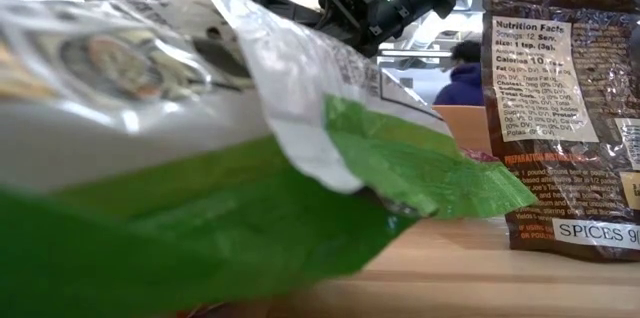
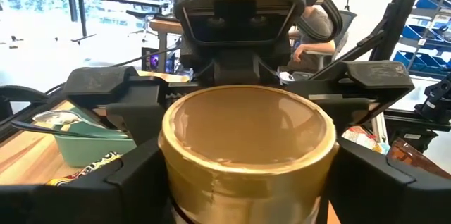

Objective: Pick & Place Food Item
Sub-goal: Put the gold seasoning bottle into the blue bin

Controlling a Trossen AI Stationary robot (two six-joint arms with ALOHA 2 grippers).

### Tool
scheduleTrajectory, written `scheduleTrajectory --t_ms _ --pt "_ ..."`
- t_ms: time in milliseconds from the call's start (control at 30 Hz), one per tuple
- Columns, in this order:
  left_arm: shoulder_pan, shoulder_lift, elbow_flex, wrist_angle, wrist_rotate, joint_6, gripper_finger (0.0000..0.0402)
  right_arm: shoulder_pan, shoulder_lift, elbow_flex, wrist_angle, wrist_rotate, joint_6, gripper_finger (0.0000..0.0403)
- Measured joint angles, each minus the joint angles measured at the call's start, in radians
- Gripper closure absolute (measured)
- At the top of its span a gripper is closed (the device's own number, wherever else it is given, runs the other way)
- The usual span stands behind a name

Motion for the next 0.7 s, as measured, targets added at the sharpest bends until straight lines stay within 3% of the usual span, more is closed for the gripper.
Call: scheduleTrajectory --t_ms 300,700 --pt "0.0 0.0 0.0 0.0 0.0 0.0 0.0123 0.0 0.0 0.0 -0.001 0.0 0.0 0.0117" --pt "0.0 0.0 0.0 0.0 -0.01 0.0 0.0126 0.0 0.0 0.0 -0.004 0.0 0.0 0.0117"
